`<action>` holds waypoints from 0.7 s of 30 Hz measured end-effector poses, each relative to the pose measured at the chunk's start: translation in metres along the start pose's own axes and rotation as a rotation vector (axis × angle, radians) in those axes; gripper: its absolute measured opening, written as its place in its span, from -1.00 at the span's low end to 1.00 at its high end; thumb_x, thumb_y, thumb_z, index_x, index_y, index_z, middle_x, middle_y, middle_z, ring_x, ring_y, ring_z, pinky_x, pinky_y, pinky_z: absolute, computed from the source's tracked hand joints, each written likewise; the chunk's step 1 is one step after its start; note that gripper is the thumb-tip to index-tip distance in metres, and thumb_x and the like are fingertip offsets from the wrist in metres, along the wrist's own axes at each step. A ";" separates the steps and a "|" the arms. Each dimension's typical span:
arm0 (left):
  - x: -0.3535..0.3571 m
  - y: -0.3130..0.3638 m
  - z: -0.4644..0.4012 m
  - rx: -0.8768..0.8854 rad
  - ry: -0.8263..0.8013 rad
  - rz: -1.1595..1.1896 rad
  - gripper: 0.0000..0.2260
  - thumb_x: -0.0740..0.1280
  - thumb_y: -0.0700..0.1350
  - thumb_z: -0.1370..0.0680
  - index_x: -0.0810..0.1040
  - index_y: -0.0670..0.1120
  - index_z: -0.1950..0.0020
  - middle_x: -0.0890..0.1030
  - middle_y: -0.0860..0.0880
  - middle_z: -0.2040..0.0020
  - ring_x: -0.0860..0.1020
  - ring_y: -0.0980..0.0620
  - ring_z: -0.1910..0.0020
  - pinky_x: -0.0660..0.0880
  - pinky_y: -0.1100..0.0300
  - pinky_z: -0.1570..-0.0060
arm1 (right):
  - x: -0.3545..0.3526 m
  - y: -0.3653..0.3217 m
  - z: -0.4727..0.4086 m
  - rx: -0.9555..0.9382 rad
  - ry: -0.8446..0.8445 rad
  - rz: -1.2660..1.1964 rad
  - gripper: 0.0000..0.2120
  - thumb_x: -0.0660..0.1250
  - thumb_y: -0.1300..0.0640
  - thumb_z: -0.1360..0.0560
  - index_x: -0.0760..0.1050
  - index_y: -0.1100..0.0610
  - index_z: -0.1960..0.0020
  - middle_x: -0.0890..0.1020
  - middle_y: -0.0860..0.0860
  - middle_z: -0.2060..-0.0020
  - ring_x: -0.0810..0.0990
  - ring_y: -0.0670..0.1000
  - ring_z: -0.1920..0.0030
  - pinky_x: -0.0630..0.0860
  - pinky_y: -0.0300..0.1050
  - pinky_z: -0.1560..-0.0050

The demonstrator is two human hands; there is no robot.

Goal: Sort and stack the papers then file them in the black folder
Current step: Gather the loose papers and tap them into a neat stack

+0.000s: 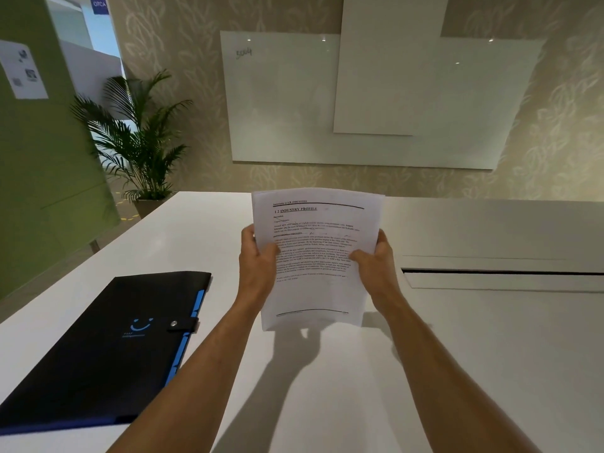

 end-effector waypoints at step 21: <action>-0.002 -0.017 0.018 -0.031 0.102 -0.062 -0.89 0.15 -0.18 -0.60 0.34 0.00 -0.09 0.53 0.05 -0.02 0.57 0.01 0.06 0.51 0.35 0.37 | 0.005 0.024 0.018 0.020 0.110 -0.015 -0.62 0.24 0.39 -0.44 0.35 0.02 -0.15 0.57 -0.11 0.00 0.57 -0.09 -0.01 0.53 -0.35 0.31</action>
Point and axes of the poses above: each hand's wrist, its own z-axis away from the middle knuckle, its own x-axis out of the palm, y = z × x, the point moved 6 cm from there along -z, towards the middle knuckle
